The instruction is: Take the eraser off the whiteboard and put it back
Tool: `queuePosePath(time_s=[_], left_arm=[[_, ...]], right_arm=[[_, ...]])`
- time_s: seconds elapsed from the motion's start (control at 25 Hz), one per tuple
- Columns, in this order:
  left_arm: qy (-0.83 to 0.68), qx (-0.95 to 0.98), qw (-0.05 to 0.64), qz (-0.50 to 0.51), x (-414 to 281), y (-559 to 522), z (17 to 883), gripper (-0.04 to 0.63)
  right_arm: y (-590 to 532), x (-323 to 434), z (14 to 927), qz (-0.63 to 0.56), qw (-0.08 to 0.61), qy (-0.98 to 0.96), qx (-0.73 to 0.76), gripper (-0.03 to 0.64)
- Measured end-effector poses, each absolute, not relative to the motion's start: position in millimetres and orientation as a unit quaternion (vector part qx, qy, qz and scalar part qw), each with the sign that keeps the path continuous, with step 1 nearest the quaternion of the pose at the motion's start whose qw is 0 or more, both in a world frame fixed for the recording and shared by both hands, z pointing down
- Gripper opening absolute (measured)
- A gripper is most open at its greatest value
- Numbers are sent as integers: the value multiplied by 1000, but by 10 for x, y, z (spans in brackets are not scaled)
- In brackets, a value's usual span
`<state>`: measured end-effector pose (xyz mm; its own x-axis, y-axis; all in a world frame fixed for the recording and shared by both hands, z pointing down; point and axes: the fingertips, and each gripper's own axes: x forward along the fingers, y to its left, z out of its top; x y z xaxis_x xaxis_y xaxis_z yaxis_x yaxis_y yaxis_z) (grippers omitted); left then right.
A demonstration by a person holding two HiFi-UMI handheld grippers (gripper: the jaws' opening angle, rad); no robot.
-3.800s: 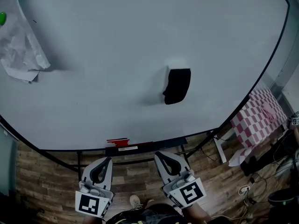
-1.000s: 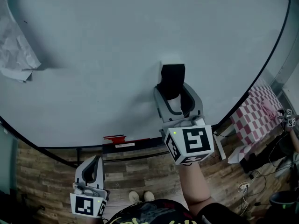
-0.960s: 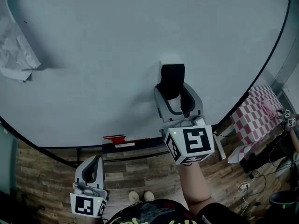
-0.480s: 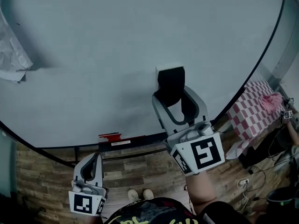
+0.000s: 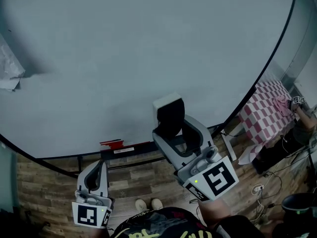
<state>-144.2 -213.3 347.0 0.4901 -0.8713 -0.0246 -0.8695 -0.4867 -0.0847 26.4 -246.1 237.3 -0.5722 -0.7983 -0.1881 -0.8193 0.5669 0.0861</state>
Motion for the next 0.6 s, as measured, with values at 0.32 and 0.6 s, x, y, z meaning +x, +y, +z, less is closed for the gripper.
queuePosePath(time_s=[0.32, 0.6], left_arm=[[507, -860, 44, -16, -1387, -2141, 3472, 6], [511, -858, 47, -16, -1373, -2171, 3453, 6]], right_arm=[[-2352, 258, 2700, 42, 60, 899, -432, 249], [-2279, 233, 2781, 32, 68, 907, -413, 249]])
